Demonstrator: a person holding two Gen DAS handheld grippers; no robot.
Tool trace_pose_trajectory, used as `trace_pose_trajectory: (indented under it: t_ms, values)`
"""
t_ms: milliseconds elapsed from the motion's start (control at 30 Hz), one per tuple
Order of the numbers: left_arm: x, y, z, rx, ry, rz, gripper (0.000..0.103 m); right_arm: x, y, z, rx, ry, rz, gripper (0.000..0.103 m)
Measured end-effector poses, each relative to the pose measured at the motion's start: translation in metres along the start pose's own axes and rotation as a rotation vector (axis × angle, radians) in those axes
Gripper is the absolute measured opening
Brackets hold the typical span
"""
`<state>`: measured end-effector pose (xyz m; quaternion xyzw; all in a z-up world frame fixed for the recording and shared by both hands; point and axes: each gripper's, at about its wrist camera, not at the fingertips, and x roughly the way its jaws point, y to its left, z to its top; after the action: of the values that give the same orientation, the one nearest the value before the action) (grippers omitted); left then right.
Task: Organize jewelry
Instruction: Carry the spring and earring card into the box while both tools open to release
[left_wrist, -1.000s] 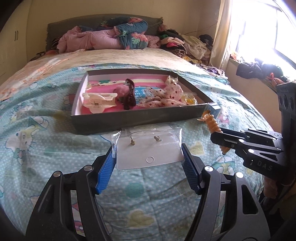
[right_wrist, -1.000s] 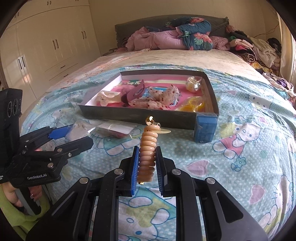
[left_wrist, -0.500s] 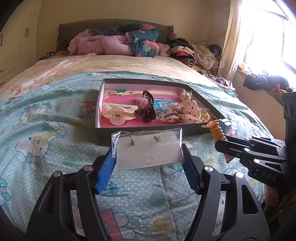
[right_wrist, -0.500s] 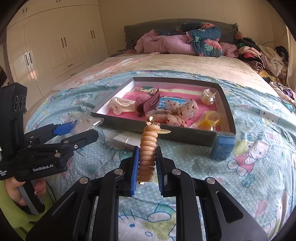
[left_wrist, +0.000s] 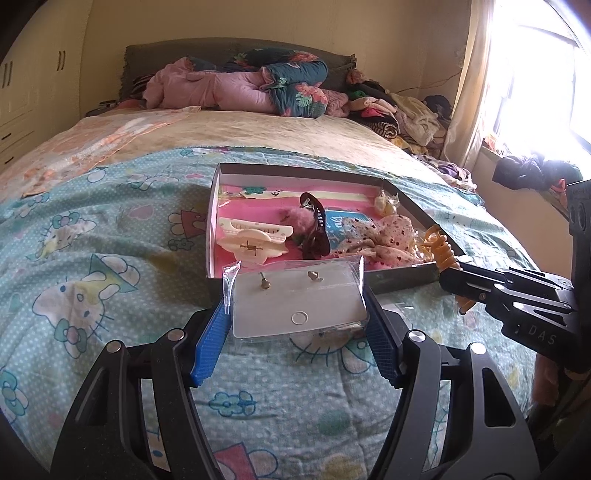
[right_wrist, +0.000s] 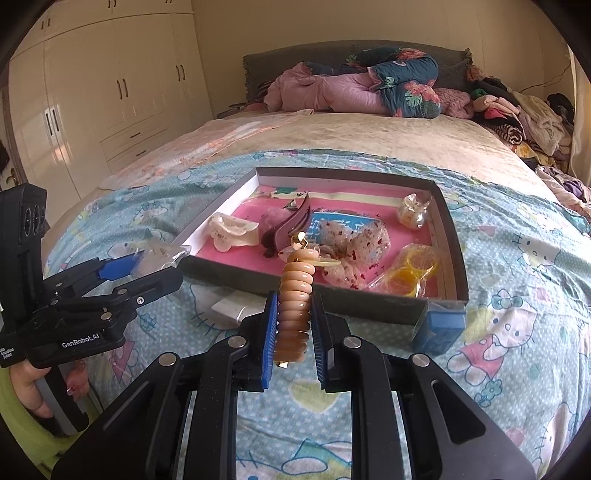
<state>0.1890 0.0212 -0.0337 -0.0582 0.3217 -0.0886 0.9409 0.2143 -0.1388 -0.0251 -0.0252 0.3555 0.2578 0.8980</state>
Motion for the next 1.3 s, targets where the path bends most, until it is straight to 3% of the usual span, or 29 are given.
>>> trace_pose_trajectory:
  t_ms: [933,1300]
  values:
    - [0.065,-0.010,0.048,0.036,0.017,0.015,0.058,0.033,-0.073,0.040,0.072,-0.012,-0.130,0.017]
    - [0.089,-0.008,0.052,0.034,0.046,0.046,0.058,0.067,-0.084,0.058,0.080,0.050,-0.138,0.017]
